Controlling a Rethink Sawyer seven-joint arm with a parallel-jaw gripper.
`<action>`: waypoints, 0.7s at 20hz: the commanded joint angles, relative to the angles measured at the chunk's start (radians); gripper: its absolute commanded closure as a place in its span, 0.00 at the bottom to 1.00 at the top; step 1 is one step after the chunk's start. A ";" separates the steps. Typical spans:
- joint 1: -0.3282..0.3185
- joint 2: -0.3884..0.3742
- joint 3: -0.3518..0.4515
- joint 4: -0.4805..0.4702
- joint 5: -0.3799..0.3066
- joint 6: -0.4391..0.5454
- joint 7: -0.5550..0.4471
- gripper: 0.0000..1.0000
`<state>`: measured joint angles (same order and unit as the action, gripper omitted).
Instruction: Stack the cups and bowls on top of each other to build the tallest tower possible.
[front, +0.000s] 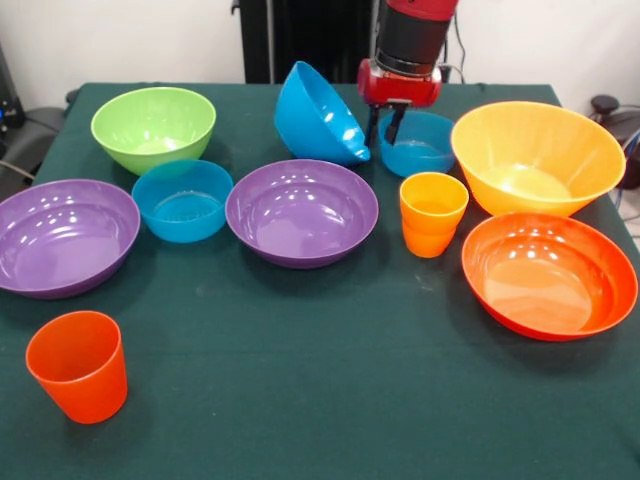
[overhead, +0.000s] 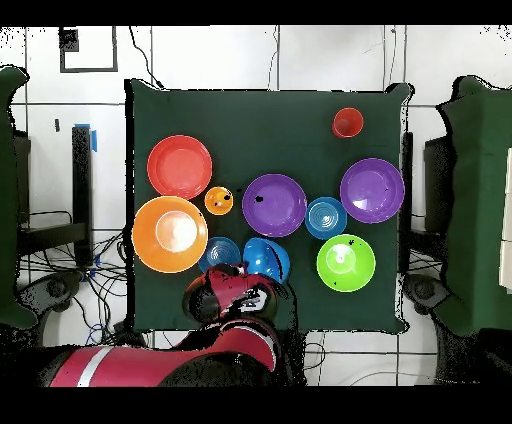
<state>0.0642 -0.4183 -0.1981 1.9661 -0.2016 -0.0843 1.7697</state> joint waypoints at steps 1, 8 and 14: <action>-0.001 0.036 0.062 -0.044 0.015 -0.014 0.147 1.00; 0.002 0.035 0.060 -0.038 0.012 -0.023 0.151 1.00; 0.003 0.032 0.059 -0.043 0.002 -0.014 0.137 1.00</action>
<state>0.0642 -0.4299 -0.1981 1.9662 -0.2016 -0.0843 1.7714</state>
